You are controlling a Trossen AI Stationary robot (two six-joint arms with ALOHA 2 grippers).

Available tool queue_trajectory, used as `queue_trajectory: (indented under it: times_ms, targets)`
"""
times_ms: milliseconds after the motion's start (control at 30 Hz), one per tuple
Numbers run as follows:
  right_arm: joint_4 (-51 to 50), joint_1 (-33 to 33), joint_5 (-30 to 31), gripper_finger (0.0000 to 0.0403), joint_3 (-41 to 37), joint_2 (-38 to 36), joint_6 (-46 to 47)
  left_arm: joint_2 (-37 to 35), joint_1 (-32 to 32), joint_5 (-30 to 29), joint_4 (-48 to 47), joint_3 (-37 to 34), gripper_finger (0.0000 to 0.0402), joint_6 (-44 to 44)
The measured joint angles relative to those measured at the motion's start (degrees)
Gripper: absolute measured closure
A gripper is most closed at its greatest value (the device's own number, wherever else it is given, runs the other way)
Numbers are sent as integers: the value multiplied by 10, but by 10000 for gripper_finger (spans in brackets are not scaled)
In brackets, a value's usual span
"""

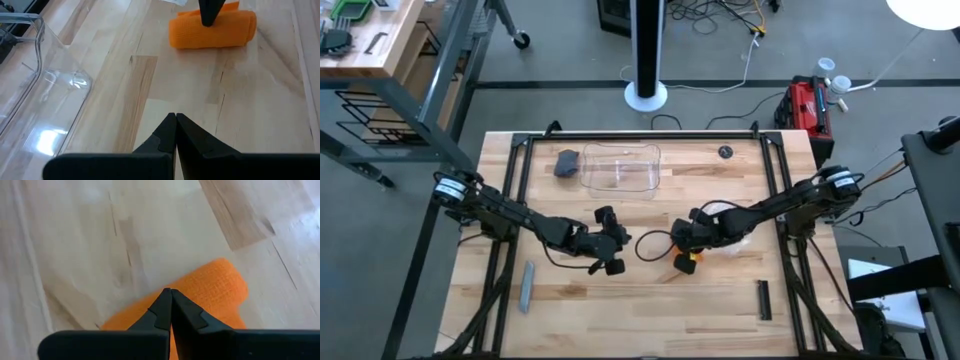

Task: Roll bandage
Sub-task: Roll the orange bandage

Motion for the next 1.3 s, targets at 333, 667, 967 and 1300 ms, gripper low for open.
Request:
queue_trajectory:
  times_ms: [333, 667, 967, 1300]
  targets:
    - [15, 3, -9, 403, 3, 31, -1, 0, 1, -11, 0, 0, 401, 2]
    - [-10, 3, -12, 403, 3, 23, 6, 0, 2, -14, 1, 0, 401, 6]
    - [-55, 4, -14, 403, 3, 20, 6, 0, 2, -14, 0, 0, 401, -5]
    - [-184, 4, -19, 403, -3, -3, 21, 0, 2, -14, 0, 0, 401, -9]
